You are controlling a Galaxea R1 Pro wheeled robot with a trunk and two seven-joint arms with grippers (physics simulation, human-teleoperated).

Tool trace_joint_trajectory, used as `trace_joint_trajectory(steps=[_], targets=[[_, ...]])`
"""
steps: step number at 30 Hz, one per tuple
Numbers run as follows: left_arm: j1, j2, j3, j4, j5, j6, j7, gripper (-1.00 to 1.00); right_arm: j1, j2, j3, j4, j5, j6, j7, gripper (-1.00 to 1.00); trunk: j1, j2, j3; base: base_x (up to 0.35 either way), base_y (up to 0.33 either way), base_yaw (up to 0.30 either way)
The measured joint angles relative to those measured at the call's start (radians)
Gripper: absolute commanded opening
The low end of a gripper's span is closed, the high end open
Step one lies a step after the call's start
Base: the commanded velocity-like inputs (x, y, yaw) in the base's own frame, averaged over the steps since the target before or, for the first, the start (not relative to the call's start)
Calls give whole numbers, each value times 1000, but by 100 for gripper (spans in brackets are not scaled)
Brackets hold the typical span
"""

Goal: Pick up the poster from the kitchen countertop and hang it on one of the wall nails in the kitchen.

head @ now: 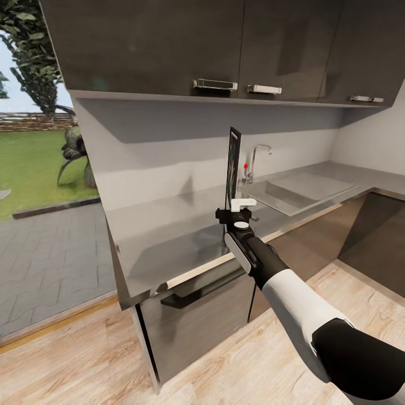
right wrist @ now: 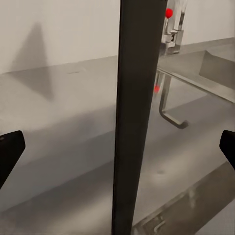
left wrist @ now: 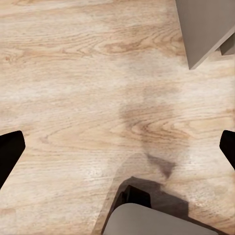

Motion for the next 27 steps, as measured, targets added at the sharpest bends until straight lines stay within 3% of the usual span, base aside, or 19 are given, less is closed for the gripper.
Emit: trace_joint_trajectory(steps=[27], targets=[[0,0,0,0,0,0,0,100,0,0,-1,1,1,0,0,100,0,0,0,-39,0,0]])
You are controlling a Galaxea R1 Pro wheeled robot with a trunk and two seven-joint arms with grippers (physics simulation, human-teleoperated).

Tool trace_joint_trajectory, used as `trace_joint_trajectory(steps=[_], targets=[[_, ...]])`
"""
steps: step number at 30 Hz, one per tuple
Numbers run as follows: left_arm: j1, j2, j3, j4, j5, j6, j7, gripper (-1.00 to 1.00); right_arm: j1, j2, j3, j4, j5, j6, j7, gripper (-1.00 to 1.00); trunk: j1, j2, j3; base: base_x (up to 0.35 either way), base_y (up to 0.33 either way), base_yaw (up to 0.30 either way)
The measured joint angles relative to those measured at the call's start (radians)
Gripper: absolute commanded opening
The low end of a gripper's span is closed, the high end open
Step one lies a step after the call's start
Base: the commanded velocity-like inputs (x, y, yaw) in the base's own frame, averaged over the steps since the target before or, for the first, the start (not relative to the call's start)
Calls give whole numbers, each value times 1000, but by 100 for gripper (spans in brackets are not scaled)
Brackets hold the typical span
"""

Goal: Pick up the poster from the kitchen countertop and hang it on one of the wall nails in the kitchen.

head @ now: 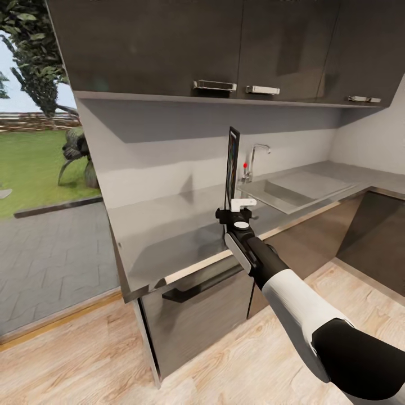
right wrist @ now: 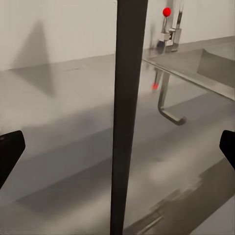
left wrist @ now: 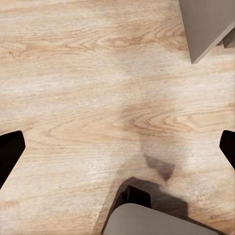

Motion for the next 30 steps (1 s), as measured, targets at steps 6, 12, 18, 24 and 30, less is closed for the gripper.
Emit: trace_joint_trajectory(steps=[6,12,18,24,30], targets=[[0,0,0,0,0,0,0,100,0,0,0,0,0,0,0,100,0,0,0,-7,0,0],[0,0,0,0,0,0,0,100,0,0,0,0,0,0,0,100,0,0,0,-1,0,0],[0,0,0,0,0,0,0,100,0,0,0,0,0,0,0,100,0,0,0,6,0,0],[0,0,0,0,0,0,0,100,0,0,0,0,0,0,0,100,0,0,0,29,0,0],[0,0,0,0,0,0,0,100,1,0,0,0,0,0,0,100,0,0,0,6,0,0]])
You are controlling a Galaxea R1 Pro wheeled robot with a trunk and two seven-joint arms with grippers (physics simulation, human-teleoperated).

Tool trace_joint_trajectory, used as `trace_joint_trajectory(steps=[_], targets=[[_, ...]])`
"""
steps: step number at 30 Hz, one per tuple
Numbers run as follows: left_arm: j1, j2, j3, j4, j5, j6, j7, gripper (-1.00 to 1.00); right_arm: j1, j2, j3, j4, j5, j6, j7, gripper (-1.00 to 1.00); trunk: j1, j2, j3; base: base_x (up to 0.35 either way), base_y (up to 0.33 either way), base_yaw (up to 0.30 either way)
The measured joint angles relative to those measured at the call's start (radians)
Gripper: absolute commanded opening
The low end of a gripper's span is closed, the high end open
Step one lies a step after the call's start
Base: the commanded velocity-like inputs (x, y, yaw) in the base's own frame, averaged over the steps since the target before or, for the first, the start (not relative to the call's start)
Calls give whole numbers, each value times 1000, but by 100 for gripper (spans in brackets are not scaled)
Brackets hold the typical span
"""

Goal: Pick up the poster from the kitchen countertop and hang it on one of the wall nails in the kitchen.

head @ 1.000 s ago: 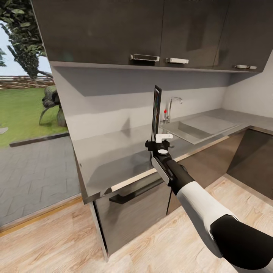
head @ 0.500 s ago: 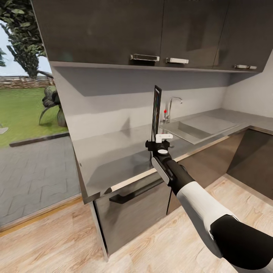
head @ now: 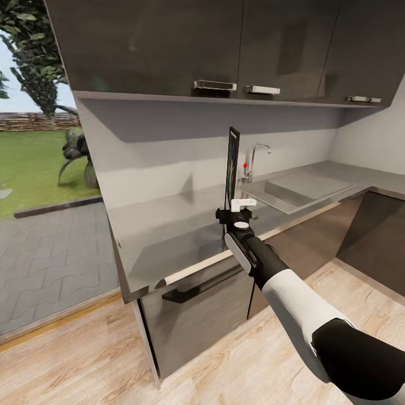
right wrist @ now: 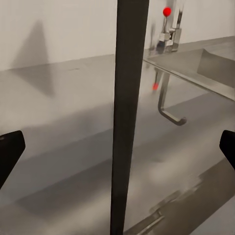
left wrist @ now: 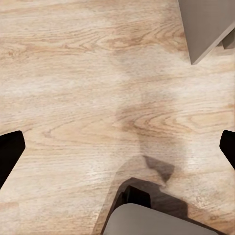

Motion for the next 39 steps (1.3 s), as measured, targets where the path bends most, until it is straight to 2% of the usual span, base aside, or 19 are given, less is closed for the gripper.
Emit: trace_joint_trajectory(steps=[39], targets=[[0,0,0,-1,0,0,0,100,0,0,1,11,0,0,0,100,0,0,0,17,0,0]])
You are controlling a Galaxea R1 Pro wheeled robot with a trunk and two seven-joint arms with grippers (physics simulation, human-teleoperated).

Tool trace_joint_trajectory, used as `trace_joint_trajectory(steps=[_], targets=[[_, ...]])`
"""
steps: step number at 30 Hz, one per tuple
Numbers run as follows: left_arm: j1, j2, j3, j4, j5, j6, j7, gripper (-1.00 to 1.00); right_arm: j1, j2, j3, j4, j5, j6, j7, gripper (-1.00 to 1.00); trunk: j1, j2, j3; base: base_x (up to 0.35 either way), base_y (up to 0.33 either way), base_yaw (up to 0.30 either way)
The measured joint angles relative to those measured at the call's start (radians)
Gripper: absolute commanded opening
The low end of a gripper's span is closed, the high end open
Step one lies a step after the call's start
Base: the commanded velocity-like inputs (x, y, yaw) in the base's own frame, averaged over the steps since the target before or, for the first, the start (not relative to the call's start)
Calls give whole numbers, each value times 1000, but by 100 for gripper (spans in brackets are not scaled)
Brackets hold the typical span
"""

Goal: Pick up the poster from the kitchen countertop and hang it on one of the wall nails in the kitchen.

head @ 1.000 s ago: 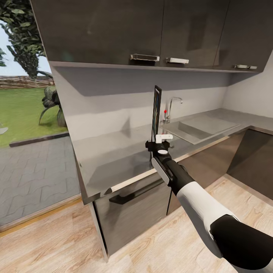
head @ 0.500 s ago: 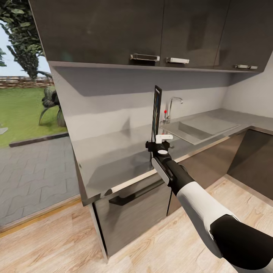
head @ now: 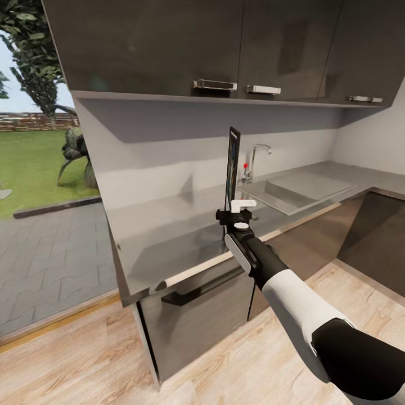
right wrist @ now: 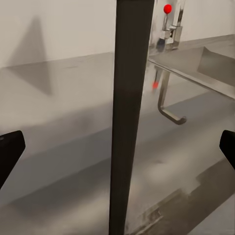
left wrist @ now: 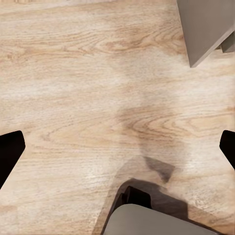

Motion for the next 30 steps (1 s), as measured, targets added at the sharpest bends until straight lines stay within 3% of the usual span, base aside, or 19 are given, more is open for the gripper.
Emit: trace_joint_trajectory(steps=[11,12,30], targets=[[0,0,0,-1,0,0,0,100,0,0,0,0,0,0,0,100,0,0,0,27,0,0],[0,0,0,-1,0,0,0,100,0,0,0,0,0,0,0,-100,0,0,0,4,0,0],[0,0,0,-1,0,0,0,100,0,0,0,-2,2,1,-1,-100,0,0,0,0,0,0]])
